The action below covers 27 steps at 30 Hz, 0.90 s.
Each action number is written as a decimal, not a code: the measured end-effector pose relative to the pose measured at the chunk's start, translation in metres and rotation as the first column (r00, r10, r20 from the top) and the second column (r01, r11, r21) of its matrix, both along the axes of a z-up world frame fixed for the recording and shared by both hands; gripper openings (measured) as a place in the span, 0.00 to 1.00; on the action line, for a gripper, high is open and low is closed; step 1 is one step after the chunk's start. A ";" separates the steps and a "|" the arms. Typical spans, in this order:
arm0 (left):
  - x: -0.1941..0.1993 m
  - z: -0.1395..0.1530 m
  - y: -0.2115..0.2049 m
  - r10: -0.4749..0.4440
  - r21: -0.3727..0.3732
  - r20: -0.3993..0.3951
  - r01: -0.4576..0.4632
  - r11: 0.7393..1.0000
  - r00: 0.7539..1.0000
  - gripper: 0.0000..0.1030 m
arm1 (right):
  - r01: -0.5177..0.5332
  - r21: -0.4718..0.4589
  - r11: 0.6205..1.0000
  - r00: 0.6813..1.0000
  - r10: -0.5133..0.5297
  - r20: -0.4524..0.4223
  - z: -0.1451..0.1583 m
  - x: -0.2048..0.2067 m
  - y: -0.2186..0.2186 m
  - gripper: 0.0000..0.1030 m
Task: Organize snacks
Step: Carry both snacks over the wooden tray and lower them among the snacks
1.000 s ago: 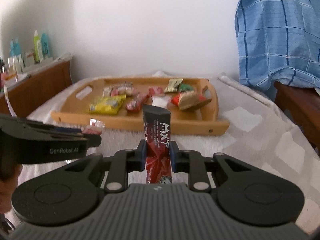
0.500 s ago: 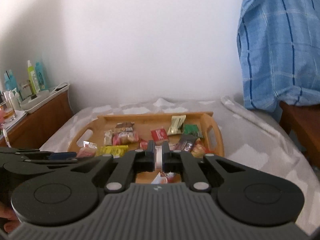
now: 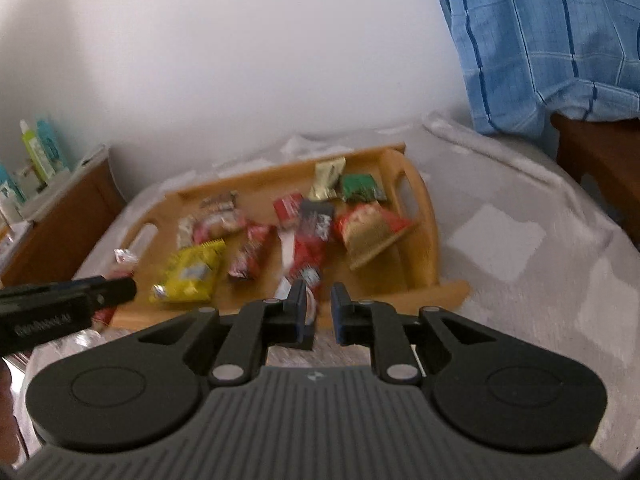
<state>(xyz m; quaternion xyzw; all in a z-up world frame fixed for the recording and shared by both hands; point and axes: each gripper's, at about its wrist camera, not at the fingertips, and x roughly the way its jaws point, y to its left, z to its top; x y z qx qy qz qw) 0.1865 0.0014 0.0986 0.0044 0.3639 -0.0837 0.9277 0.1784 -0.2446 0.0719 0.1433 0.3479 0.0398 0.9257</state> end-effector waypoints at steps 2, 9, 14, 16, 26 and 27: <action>0.003 -0.003 0.002 0.008 -0.007 -0.005 -0.008 1.000 1.000 0.30 | -0.009 -0.006 1.000 1.000 0.009 0.006 -0.002 0.002 0.002 0.47; 0.012 -0.012 0.001 0.022 -0.015 -0.018 -0.022 1.000 1.000 0.30 | -0.034 -0.040 0.999 0.999 0.033 -0.039 -0.015 0.036 0.020 0.62; 0.017 -0.015 0.002 0.020 -0.021 -0.022 -0.020 1.000 1.000 0.30 | -0.043 -0.052 0.998 0.994 0.038 -0.105 -0.025 0.062 0.027 0.30; 0.019 -0.016 0.002 0.020 -0.023 -0.023 -0.021 1.000 1.000 0.30 | -0.045 -0.054 0.997 0.994 0.040 -0.100 -0.025 0.065 0.028 0.27; 0.049 -0.016 0.013 0.047 -0.036 -0.013 -0.047 0.998 0.999 0.30 | -0.075 -0.102 0.992 0.997 0.074 -0.022 0.001 0.078 0.035 0.25; 0.054 -0.015 0.014 0.051 -0.035 -0.010 -0.052 0.998 0.999 0.30 | -0.077 -0.103 0.992 0.997 0.075 -0.021 0.003 0.082 0.035 0.25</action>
